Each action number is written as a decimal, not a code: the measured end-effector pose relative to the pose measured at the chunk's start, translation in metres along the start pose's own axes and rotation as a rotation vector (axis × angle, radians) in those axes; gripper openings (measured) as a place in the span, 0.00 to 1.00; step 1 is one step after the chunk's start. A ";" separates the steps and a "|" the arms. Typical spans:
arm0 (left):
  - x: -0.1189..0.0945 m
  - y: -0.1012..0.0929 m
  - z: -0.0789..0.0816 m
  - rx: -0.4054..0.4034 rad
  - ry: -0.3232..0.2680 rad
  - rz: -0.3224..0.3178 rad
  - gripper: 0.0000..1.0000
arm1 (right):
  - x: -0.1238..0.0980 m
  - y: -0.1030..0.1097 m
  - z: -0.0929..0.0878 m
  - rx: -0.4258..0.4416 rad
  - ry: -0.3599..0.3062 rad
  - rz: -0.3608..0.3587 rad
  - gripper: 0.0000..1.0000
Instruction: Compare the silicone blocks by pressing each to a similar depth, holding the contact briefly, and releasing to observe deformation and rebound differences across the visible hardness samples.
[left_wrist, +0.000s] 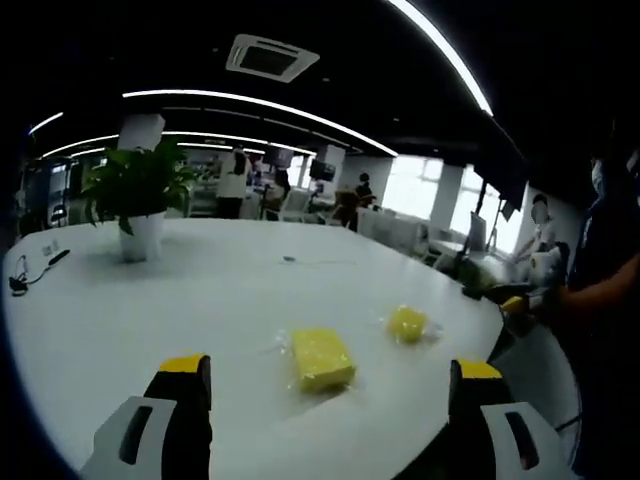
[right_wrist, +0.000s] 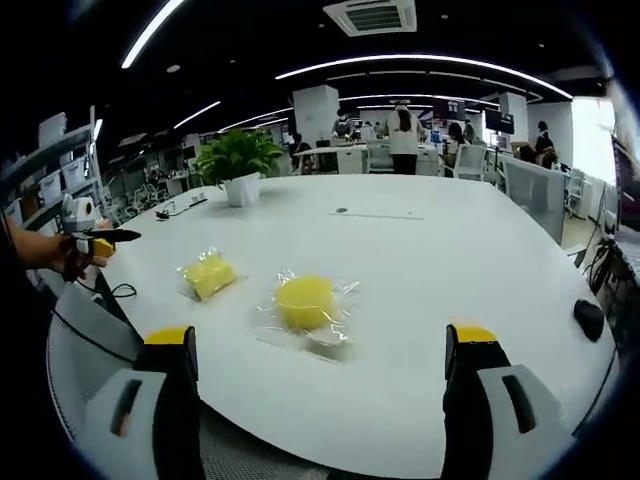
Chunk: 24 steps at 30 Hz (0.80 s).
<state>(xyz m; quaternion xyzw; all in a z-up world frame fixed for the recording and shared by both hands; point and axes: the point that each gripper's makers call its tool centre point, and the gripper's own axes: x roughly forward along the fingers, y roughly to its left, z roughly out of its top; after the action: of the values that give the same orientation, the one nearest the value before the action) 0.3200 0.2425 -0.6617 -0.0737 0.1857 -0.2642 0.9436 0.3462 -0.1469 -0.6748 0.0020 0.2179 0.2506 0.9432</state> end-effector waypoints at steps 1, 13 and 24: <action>0.001 -0.005 0.001 0.001 0.000 0.003 1.00 | 0.001 0.000 0.002 0.010 -0.004 0.010 0.97; -0.003 -0.011 0.008 0.039 -0.067 0.111 1.00 | -0.001 0.000 -0.011 -0.148 0.040 0.073 0.97; 0.005 -0.010 -0.012 0.040 -0.008 0.151 1.00 | -0.009 -0.004 -0.014 -0.043 0.046 0.060 0.97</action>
<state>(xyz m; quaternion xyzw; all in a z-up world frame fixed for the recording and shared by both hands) 0.3147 0.2312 -0.6721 -0.0414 0.1817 -0.1955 0.9628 0.3356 -0.1565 -0.6846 -0.0177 0.2339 0.2835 0.9299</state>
